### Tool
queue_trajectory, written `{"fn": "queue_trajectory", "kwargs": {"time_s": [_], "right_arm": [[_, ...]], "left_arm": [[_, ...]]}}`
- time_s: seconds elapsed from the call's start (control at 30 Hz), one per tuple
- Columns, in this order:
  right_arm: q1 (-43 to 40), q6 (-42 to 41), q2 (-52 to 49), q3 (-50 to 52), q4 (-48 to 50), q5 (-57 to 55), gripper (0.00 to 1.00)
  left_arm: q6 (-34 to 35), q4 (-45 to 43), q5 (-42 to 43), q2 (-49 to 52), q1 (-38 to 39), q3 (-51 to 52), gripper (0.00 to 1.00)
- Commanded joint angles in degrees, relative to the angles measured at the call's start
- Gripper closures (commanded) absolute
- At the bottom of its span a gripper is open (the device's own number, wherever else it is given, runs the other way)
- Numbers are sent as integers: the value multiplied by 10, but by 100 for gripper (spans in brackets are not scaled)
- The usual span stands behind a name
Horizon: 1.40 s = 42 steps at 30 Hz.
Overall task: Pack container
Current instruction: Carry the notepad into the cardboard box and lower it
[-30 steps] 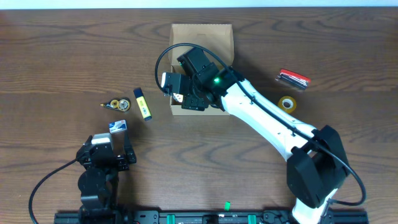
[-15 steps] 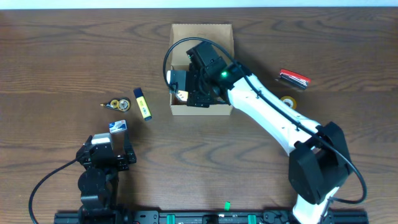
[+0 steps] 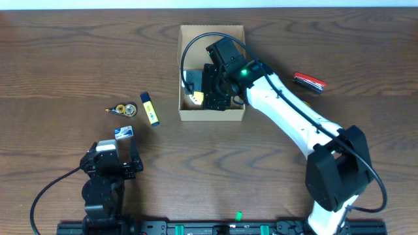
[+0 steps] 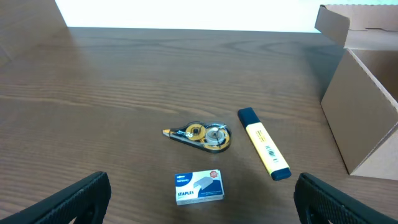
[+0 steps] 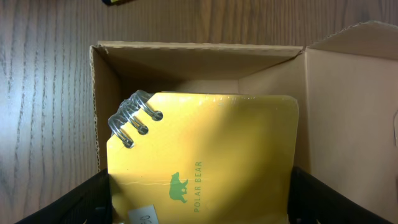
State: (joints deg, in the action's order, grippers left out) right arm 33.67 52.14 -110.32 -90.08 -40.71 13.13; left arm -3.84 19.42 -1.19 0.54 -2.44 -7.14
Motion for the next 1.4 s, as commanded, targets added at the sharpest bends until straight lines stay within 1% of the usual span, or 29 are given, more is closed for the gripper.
{"fn": "queue_trajectory", "kwargs": {"time_s": [0.0,0.17,0.33,0.5,0.57,0.63,0.7,1.37], "right_arm": [[-3,8,-14,-7,0,13,25],[-4,-3,-14,-7,-2,14,27],[-24,-24,-23,-19,-19,28,27],[-21,-24,-85,-100,-85,45,30],[-24,-24,-109,-138,-110,45,30],[-25,-23,-118,-157,-115,49,29],[-23,-21,-118,-157,-110,49,28],[5,18,-144,-156,-122,49,27]], "left_arm": [[2,13,10,-3,-2,9,5],[2,13,10,-3,-2,9,5],[2,13,10,-3,-2,9,5],[2,12,10,-3,-2,9,5],[2,13,10,-3,-2,9,5],[2,12,10,-3,-2,9,5],[2,13,10,-3,-2,9,5],[2,13,10,-3,-2,9,5]]}}
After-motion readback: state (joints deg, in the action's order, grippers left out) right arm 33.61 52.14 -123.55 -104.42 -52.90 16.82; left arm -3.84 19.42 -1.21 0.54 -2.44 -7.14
